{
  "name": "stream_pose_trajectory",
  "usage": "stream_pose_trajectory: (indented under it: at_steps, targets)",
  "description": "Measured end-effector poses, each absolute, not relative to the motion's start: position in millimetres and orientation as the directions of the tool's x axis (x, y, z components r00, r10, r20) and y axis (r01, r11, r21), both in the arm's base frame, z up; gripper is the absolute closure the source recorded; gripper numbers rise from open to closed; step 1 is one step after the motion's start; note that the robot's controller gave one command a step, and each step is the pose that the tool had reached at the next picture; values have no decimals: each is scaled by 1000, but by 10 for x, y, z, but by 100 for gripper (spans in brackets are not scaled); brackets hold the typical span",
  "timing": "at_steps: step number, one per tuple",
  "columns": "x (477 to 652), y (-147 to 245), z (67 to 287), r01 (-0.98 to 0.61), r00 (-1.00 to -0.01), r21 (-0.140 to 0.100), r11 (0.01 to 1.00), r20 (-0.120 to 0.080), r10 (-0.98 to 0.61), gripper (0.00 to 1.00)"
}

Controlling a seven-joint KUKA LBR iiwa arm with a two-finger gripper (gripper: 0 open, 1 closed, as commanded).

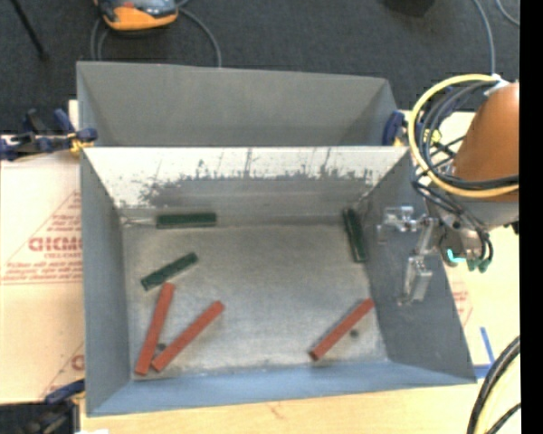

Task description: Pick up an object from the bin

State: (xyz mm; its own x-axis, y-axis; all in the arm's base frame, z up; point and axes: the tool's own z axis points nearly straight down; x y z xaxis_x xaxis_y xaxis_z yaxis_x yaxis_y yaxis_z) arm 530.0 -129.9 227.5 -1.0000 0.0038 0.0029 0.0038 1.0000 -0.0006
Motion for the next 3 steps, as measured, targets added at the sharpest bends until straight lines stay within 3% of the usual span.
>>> stream_pose_trajectory:
  at_steps: [1,2,3]
  targets:
    - [5316,-1293,2312,0,-1000,-2,1000,-4,0,0]
    - [5124,-1125,1742,-54,-999,-3,999,-8,-54,0]
    - [5244,-1158,1145,-288,-958,-4,958,-6,-288,0]
